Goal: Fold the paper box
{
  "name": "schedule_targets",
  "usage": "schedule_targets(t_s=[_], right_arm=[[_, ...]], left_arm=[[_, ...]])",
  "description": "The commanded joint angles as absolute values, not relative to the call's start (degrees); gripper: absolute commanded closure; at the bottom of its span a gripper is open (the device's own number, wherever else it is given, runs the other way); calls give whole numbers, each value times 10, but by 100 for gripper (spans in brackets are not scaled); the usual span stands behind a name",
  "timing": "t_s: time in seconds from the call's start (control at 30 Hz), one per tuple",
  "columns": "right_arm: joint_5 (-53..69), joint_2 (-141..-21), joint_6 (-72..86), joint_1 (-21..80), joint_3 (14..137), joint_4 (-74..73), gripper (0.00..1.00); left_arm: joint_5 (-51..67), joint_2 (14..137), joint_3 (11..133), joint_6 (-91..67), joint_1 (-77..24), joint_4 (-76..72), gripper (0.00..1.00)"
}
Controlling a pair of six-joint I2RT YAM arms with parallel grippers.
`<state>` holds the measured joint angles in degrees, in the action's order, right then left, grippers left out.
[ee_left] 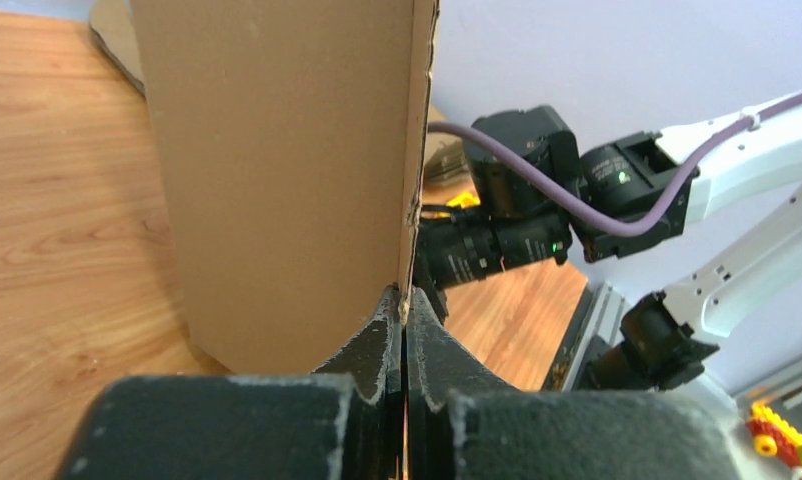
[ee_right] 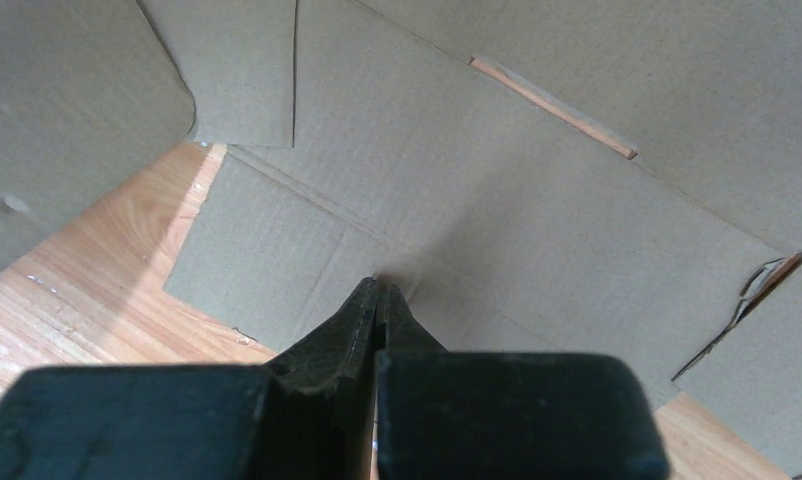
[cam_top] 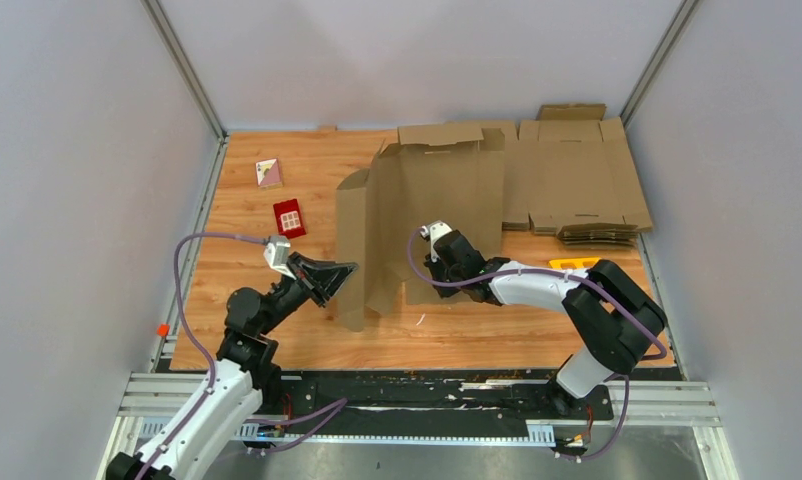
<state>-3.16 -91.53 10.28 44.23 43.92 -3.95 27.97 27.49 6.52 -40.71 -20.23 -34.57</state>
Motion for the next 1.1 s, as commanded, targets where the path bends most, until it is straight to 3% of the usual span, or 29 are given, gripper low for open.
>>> schedule_targets(t_s=[0.0, 0.23, 0.73, 1.07], right_arm=[[-78, -910, 114, 441, 436, -50, 100], [-118, -912, 130, 439, 438, -60, 100], [-155, -909, 158, 421, 437, -72, 100], [-172, -919, 181, 408, 438, -78, 100]], left_arm=[[277, 287, 98, -327, -242, -208, 100], [226, 334, 107, -263, -312, -169, 100], [274, 383, 133, -285, -342, -188, 100], [161, 476, 126, -234, -388, -165, 100]])
